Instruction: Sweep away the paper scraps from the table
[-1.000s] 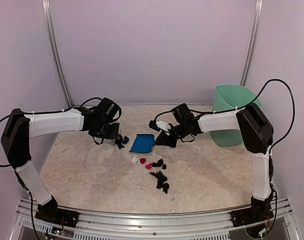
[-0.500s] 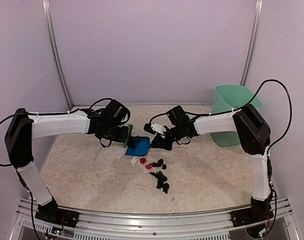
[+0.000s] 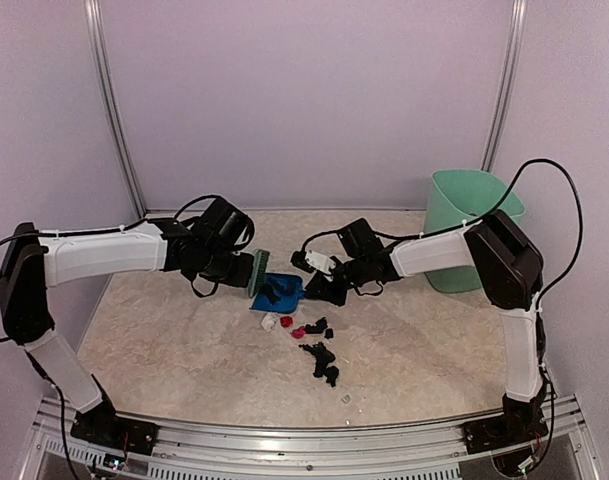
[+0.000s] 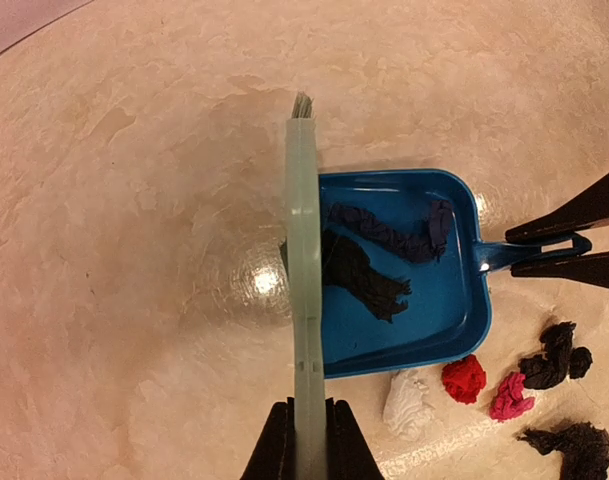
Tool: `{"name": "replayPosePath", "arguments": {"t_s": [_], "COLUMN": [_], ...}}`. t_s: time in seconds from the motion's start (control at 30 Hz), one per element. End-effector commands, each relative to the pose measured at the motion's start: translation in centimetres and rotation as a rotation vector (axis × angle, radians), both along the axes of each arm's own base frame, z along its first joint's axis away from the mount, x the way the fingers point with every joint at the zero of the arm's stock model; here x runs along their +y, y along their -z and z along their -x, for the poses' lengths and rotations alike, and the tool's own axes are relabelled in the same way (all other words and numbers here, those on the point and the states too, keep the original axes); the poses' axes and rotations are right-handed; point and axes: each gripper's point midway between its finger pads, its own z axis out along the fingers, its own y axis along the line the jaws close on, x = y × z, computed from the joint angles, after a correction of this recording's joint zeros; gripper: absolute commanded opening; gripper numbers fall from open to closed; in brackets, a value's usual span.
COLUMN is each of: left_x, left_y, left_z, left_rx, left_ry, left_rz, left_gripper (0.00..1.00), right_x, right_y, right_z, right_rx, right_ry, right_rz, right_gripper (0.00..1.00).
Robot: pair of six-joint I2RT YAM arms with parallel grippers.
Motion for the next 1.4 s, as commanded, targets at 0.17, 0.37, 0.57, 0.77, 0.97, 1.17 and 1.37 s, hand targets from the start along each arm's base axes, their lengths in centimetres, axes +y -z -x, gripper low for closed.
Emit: {"name": "replayPosePath", "arguments": {"t_s": [0.17,0.37,0.57,0.77,0.97,1.17,1.37], "left_x": [4.0,7.0,6.2,2.4,-1.3,-1.7,1.2], "left_y": [-3.9,-4.3,-1.7,0.5,0.5,-1.3,-5.2], "left_z": [1.3,0.0,-1.5,-1.6,-0.5,0.1,0.3], "left_rx": [-0.049,-0.081,-0.038,0.022,0.048,0.025,-0.068], "left_ry": [-0.073,-0.177,-0.16,-0.052,0.06,0.076,-0.008], "left_rz": [0.022,0.043,0.013,0.001,0.051,0.095,0.087], "left_gripper": [0.0,0.0,0.0,0.0,0.0,0.0,0.0], "right_x": [-0.5,-0.6,-0.7,-0.7,-0.8,-1.1,-1.6], "right_y": [-0.4,-0.4,-0.2,-0.3,-0.2,-0.6,-1.6], "right_z": [0.6,0.6,0.6,0.3,0.2,-0.1,-0.6], "right_rx": [-0.017,-0.021,-0.015,-0.028,-0.043,-0.074,-0.113], "right_ry": [0.022,0.025,0.035,0.051,0.066,0.091,0.117], "right_rz": [0.003,0.003,0.007,-0.008,-0.02,-0.049,-0.1], "right_gripper": [0.0,0.0,0.0,0.0,0.0,0.0,0.0]}}
